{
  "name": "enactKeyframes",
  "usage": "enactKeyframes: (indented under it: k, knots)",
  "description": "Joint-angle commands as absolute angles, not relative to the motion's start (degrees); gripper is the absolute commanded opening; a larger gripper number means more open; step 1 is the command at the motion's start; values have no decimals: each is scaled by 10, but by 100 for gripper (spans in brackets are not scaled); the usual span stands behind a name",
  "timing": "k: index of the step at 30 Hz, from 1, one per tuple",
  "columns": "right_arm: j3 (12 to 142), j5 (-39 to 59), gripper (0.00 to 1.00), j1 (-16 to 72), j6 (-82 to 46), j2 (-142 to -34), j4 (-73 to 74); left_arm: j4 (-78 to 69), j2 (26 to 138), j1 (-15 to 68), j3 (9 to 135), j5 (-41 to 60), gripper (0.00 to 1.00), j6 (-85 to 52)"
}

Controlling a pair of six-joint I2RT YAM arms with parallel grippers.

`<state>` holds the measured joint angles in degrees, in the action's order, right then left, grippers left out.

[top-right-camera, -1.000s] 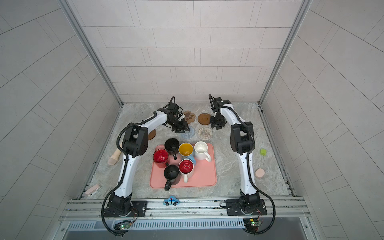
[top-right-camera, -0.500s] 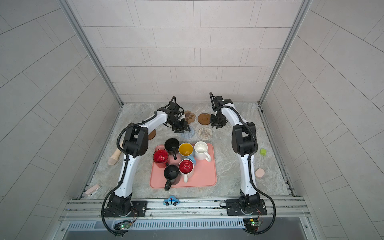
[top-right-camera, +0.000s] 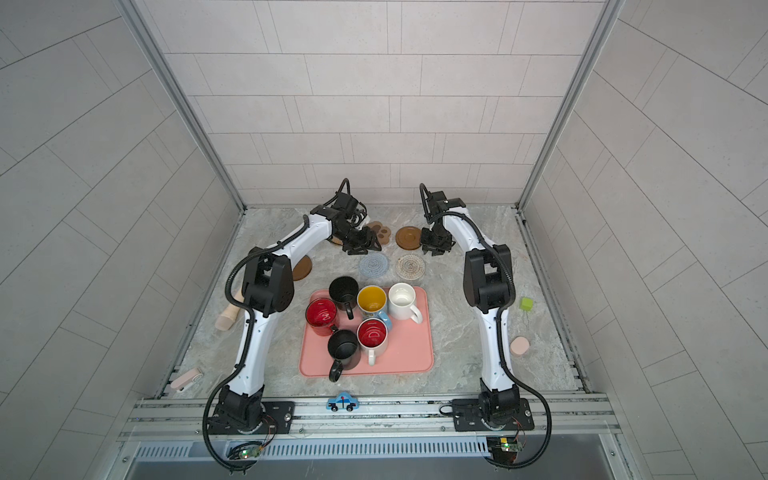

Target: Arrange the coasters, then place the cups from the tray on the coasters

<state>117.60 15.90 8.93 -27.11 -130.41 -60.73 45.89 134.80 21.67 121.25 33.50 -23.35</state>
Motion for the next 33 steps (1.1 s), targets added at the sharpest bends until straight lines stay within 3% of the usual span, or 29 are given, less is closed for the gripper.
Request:
enactKeyframes:
  k: [1, 7, 24, 33]
  knots:
    - [1169, 156, 31, 88, -279, -1281, -609, 440, 1281, 195, 1200, 308, 66, -253]
    - [1161, 158, 31, 87, -282, -1281, -600, 377, 1217, 144, 1133, 292, 66, -296]
    - [1155, 159, 31, 84, -298, -1284, -572, 555, 1193, 24, 1088, 123, 68, -271]
    - [1161, 163, 31, 83, -302, -1290, -569, 569, 1213, 14, 1063, 130, 69, -266]
